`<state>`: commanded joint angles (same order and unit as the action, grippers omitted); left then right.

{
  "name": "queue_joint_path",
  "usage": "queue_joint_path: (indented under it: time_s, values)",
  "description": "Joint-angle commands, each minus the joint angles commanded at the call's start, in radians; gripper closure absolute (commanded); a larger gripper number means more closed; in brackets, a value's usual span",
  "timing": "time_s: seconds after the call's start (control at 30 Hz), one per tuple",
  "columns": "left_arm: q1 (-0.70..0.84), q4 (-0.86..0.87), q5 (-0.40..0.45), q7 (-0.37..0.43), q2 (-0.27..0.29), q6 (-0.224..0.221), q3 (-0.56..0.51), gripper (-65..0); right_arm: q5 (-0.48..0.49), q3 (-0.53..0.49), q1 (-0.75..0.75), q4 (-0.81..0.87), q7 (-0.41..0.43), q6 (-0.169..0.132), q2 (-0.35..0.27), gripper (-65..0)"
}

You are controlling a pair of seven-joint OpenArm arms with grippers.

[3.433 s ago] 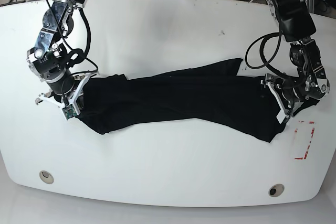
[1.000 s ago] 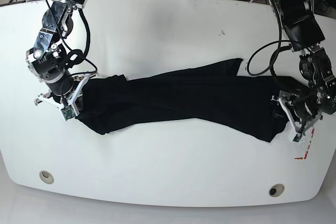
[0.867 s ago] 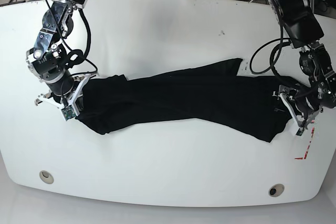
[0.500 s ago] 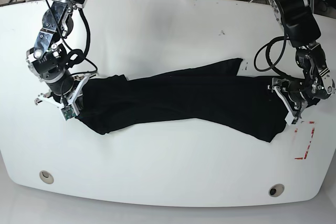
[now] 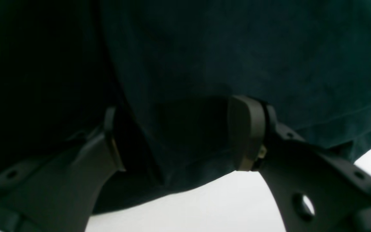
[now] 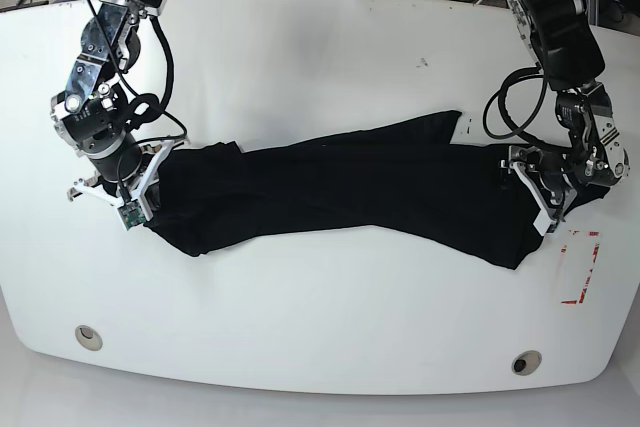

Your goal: Layout the t-shirt on the table in an organized manner, then fold the t-shirt properly

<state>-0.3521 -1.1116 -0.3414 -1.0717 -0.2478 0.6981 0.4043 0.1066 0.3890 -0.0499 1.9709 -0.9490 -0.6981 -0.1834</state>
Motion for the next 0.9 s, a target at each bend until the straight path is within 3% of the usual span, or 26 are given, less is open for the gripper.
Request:
queue_joint_path:
  time_s: [0.13, 0.3, 0.67, 0.83, 0.9]
  values:
    - [0.000, -0.003, 0.002, 0.000, 0.014, 0.000, 0.000, -36.1, 0.000, 0.000, 0.000, 0.000, 0.000, 0.000, 0.000, -0.2]
    - [0.000, -0.003, 0.000, -0.002, 0.018, 0.000, 0.000, -23.5, -0.002, 0.000, 0.002, 0.000, 0.000, 0.000, 0.000, -0.2]
    - [0.000, -0.003, -0.002, -0.003, 0.018, 0.000, -0.035, -19.0, -0.002, 0.002, -0.002, -0.002, 0.000, 0.000, 0.000, -0.2]
    - [0.000, -0.003, -0.002, -0.003, 0.018, 0.000, -0.035, -1.8, -0.002, 0.002, -0.002, -0.002, 0.000, 0.000, 0.000, -0.2]
    - [0.000, -0.003, -0.002, -0.003, 0.017, 0.000, -0.035, 0.0, -0.002, 0.002, -0.002, -0.002, 0.000, 0.000, 0.000, -0.2]
